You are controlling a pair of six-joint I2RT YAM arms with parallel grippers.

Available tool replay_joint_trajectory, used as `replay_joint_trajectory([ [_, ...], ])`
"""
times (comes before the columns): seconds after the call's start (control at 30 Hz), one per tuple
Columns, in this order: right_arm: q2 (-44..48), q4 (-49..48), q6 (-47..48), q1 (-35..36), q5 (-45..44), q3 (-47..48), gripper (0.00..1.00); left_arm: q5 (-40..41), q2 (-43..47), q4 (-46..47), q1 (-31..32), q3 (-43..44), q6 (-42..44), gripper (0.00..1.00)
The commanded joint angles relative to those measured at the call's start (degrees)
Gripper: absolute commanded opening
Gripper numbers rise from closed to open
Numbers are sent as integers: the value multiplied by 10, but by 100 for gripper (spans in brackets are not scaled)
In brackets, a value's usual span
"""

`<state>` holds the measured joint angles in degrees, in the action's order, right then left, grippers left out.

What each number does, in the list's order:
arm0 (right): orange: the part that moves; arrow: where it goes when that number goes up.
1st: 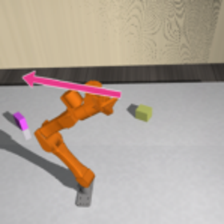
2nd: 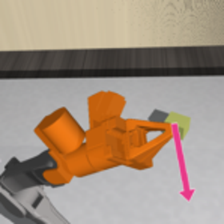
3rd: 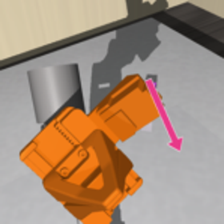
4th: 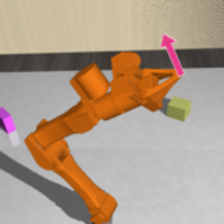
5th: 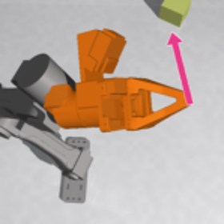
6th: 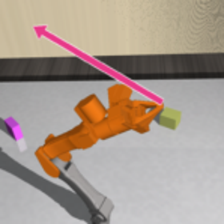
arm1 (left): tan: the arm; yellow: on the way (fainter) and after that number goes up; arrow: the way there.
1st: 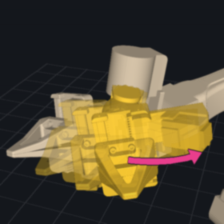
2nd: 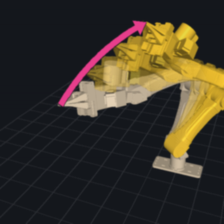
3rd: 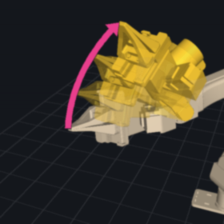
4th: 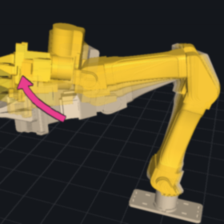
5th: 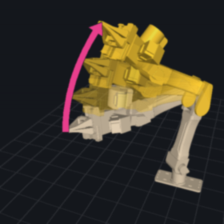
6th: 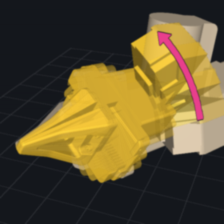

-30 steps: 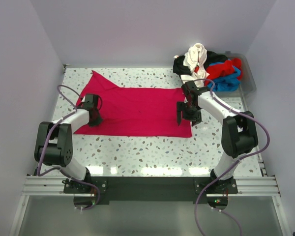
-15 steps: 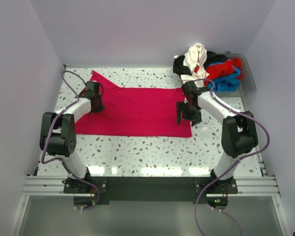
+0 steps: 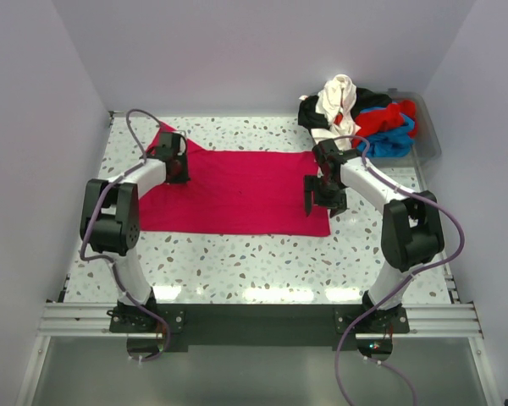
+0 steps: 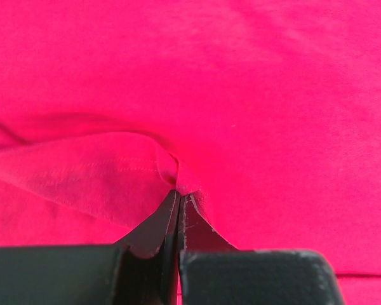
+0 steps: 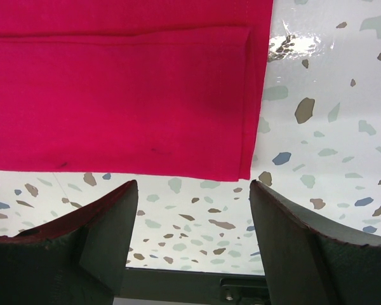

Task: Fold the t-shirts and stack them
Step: Fold the tshirt

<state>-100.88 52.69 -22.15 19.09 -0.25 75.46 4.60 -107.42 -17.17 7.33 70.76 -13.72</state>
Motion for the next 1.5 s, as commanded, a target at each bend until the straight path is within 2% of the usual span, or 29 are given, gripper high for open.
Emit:
replay_joint_trajectory([
  [0.0,-5,0,-8,-1,13,11,74,-34,-13,32,8,36,40,0],
  [0.2,-12,4,-7,0,12,19,75,-43,-37,20,12,57,55,0],
  [0.3,-12,4,-7,0,12,21,75,-43,-38,21,13,63,52,22],
  [0.33,-12,5,-7,-1,12,21,75,-56,-35,23,13,64,53,39],
  [0.4,-12,5,-7,-1,11,24,76,-66,-33,32,13,68,46,55],
  [0.43,-12,6,-7,-1,11,26,76,-74,-29,33,14,72,41,68],
  [0.53,-13,7,-6,-1,10,30,76,-86,-14,39,12,80,26,78],
  [0.63,-15,4,-6,0,9,36,76,-60,9,47,11,71,7,84],
  [0.77,-17,-7,-1,-1,9,58,76,-29,33,55,-13,27,-34,86],
  [0.97,-54,-21,12,0,20,121,76,-57,58,85,-87,-54,-75,87],
  [1.17,-122,-67,26,-1,38,159,76,-76,34,93,-98,-70,-77,88],
  [1.47,-167,-145,25,0,29,124,75,-55,19,94,-109,-99,-75,89],
])
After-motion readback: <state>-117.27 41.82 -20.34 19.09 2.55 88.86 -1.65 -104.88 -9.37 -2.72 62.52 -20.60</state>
